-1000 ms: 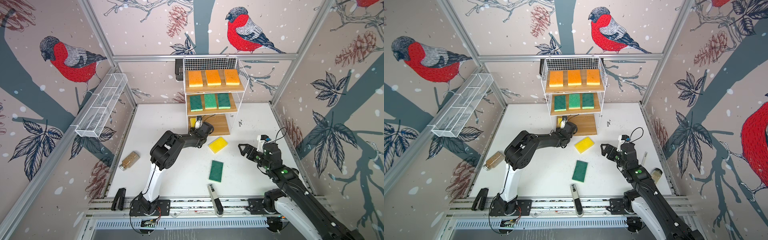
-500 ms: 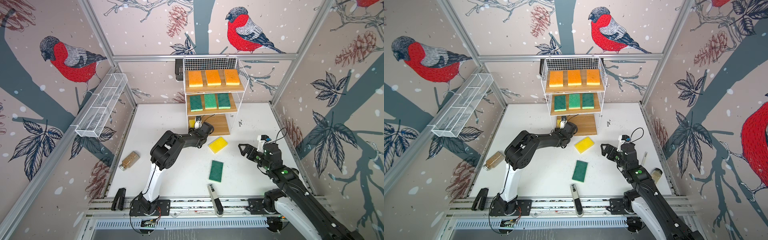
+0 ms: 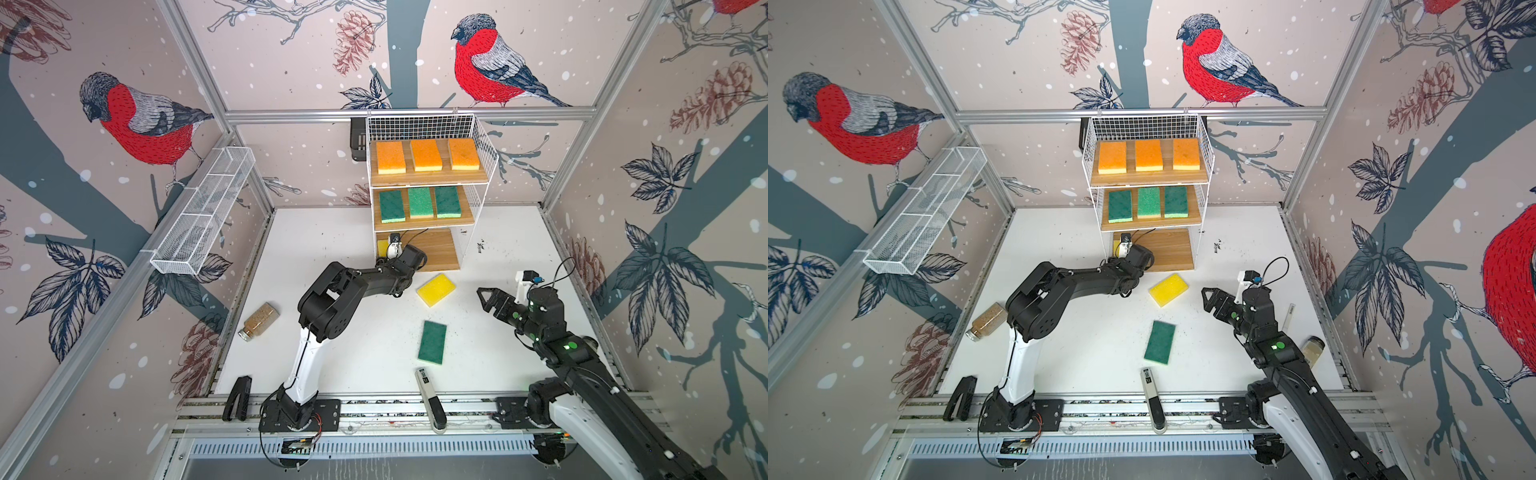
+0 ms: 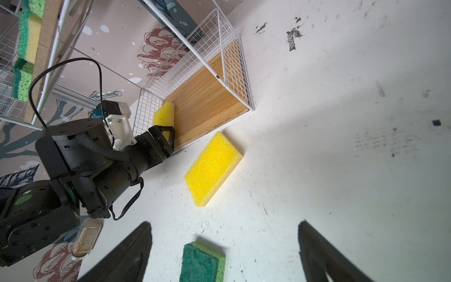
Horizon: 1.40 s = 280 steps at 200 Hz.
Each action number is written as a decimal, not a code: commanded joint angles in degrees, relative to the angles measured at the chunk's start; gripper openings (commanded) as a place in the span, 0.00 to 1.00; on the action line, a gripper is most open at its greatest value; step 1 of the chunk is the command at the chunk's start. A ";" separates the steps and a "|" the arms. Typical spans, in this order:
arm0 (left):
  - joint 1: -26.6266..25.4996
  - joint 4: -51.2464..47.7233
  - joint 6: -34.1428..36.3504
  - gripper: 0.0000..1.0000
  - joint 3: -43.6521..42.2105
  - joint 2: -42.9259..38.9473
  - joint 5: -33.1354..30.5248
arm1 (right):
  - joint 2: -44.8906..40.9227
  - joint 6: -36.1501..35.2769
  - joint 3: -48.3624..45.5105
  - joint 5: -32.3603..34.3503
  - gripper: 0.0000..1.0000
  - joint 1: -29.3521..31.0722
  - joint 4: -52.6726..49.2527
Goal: Place and organize the cleaning sponges onto the shelf
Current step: 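Lower the yellow sponge onto the bottom shelf with the left gripper, then open the left gripper to release the yellow sponge on the bottom shelf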
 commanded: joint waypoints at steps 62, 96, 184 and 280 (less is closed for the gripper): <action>0.74 -1.76 -0.37 0.73 1.24 1.65 4.32 | -0.14 -0.39 0.02 0.35 0.93 0.13 0.04; 0.67 -0.55 0.65 0.69 0.05 0.82 5.33 | -0.24 -0.48 0.15 0.37 0.93 0.09 -0.04; 0.66 -0.09 5.89 0.69 -2.27 -2.31 5.73 | -1.18 0.13 -0.08 0.49 0.93 0.13 -0.52; 0.75 -5.31 2.43 0.72 2.74 2.12 3.54 | -2.03 -0.04 -0.47 0.86 0.93 0.13 -1.15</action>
